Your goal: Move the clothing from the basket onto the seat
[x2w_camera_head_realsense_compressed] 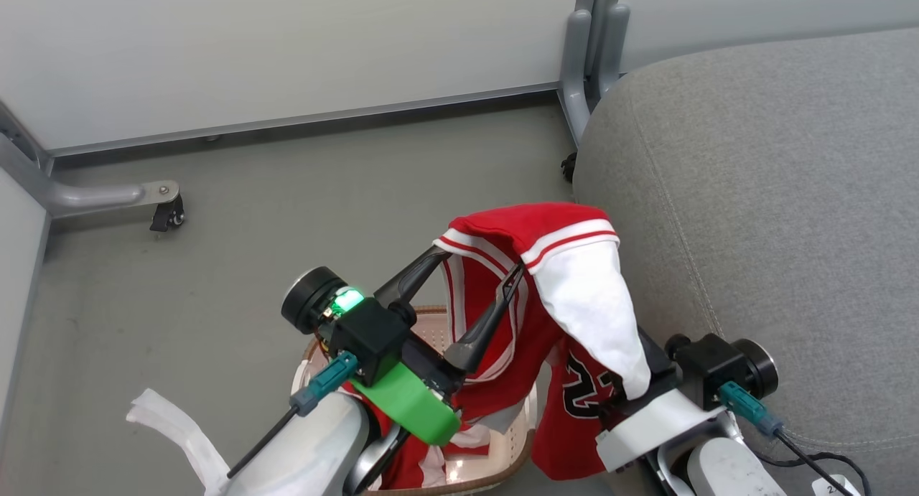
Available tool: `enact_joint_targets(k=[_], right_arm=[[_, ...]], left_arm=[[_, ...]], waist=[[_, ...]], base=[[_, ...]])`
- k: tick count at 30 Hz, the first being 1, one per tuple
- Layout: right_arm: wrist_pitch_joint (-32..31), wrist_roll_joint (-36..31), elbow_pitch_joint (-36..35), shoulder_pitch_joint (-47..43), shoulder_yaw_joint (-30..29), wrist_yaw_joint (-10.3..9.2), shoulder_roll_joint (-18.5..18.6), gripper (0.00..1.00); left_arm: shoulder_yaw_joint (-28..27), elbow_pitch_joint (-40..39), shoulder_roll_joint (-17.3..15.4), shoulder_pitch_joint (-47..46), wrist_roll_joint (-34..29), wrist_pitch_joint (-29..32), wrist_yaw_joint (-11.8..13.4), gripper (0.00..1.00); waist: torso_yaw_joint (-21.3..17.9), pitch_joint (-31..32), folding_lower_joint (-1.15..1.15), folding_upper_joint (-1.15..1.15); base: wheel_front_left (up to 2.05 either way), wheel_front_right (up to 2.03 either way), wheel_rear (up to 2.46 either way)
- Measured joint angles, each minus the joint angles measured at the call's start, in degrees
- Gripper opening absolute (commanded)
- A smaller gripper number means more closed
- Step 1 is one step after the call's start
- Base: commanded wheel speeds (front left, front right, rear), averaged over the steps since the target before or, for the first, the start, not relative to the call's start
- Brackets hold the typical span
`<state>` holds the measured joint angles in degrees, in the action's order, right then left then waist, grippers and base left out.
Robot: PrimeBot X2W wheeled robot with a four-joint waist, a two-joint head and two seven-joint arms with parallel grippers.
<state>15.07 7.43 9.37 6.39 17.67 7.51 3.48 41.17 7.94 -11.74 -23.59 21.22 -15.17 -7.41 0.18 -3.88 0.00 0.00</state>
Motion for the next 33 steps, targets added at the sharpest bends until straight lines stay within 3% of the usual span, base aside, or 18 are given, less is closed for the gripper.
enact_joint_targets(k=[16, 33], right_arm=[[0.0, 0.0, -2.6, 0.0, -5.4, 0.0, -0.5, 0.0], [0.0, 0.5, -6.9, 0.3, -8.2, 0.0, -0.6, 0.0]], left_arm=[[1.3, 1.0, -3.7, 2.2, 2.1, 0.0, 0.0, 1.0], [-12.9, -1.6, -3.4, 10.7, -2.3, 0.0, 1.2, 1.0]], waist=[[-0.5, -0.6, 0.0, 0.0], [-3.4, -2.7, 0.0, 0.0]], base=[[0.0, 0.0, 0.0], [0.0, 0.0, 0.0]])
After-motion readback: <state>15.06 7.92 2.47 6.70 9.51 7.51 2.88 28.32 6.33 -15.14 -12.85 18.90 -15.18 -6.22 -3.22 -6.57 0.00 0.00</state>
